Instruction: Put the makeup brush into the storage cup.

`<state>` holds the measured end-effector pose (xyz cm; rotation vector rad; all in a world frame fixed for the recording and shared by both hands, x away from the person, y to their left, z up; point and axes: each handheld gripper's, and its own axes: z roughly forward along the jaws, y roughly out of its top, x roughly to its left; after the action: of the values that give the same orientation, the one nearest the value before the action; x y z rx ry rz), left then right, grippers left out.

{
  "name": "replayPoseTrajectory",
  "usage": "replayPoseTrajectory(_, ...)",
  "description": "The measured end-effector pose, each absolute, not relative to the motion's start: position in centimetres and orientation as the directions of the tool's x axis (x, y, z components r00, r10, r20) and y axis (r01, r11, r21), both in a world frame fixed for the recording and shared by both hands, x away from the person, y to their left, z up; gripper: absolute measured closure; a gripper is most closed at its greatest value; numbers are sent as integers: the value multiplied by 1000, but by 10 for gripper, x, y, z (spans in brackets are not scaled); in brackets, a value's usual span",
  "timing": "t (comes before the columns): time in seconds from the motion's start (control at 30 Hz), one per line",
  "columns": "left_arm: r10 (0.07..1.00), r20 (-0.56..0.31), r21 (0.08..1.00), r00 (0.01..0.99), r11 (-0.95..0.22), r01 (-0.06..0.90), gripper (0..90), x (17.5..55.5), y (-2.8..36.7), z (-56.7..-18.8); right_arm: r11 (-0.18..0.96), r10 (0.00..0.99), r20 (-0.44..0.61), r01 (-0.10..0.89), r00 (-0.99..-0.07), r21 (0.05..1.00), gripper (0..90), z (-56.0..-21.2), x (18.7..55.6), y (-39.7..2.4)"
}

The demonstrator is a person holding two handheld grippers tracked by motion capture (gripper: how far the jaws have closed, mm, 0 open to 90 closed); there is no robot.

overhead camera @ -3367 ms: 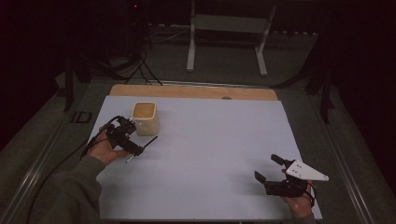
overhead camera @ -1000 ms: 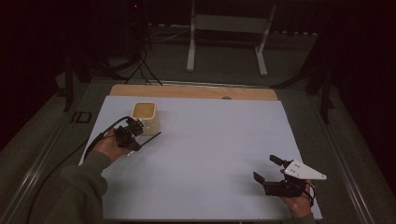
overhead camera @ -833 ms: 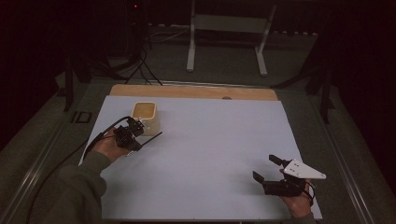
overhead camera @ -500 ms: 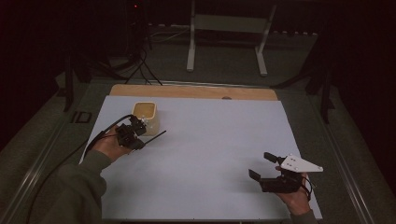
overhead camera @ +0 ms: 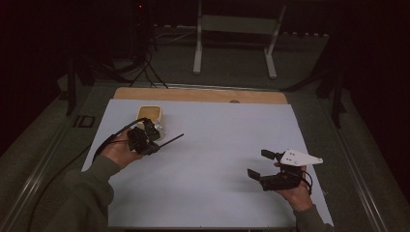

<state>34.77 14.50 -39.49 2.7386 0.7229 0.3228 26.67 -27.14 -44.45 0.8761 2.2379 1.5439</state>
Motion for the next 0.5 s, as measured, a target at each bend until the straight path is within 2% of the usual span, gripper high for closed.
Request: replayPoseTrajectory(0.5, 421, 187, 420, 888, -851, 315, 866, 331, 125, -375, 279, 525, 87, 268, -847, 922, 100, -431, 282, -233)
